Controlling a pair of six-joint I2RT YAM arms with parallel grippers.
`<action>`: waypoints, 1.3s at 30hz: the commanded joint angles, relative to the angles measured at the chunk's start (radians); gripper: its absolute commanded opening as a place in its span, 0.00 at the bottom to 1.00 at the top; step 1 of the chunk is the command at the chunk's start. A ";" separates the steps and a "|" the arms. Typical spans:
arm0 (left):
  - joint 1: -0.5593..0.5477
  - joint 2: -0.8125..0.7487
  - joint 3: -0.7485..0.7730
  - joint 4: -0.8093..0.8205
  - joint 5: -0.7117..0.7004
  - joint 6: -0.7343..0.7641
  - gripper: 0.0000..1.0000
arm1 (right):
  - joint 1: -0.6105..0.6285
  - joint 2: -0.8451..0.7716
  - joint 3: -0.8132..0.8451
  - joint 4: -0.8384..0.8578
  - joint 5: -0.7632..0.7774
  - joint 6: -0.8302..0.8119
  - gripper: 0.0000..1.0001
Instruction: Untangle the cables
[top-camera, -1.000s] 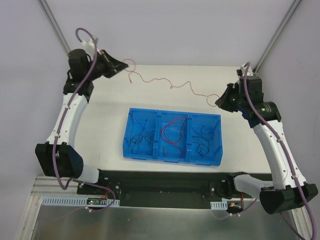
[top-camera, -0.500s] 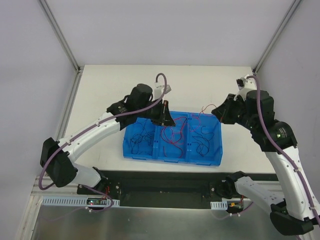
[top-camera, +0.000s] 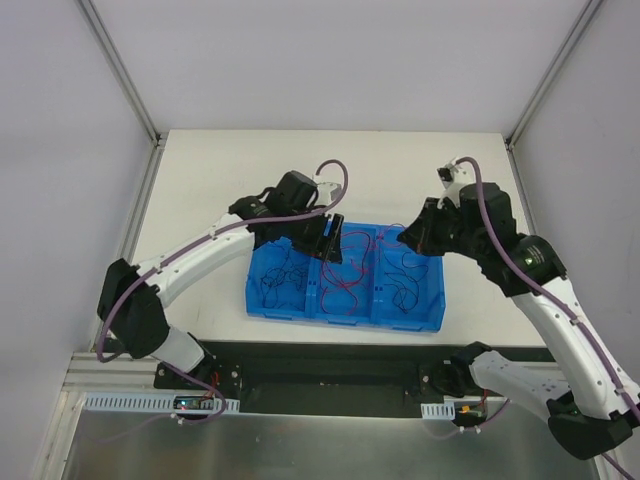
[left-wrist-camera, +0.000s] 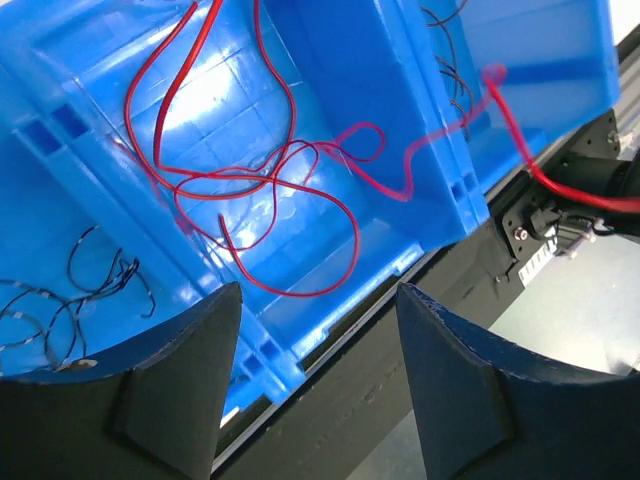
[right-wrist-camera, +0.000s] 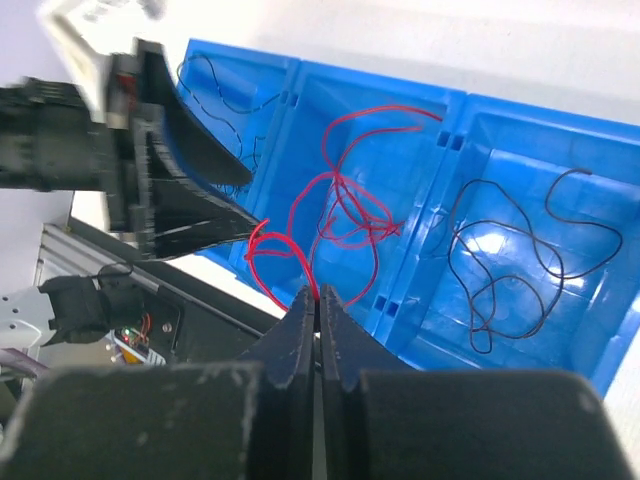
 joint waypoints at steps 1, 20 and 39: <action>0.026 -0.175 0.001 -0.050 -0.071 0.076 0.64 | 0.052 0.071 -0.009 0.046 -0.041 0.009 0.00; 0.091 -0.492 -0.035 -0.048 -0.386 0.116 0.74 | 0.178 0.637 0.155 -0.112 -0.045 -0.078 0.14; 0.132 -0.469 0.001 0.075 -0.283 0.130 0.75 | 0.203 0.155 0.024 0.065 0.399 -0.140 0.96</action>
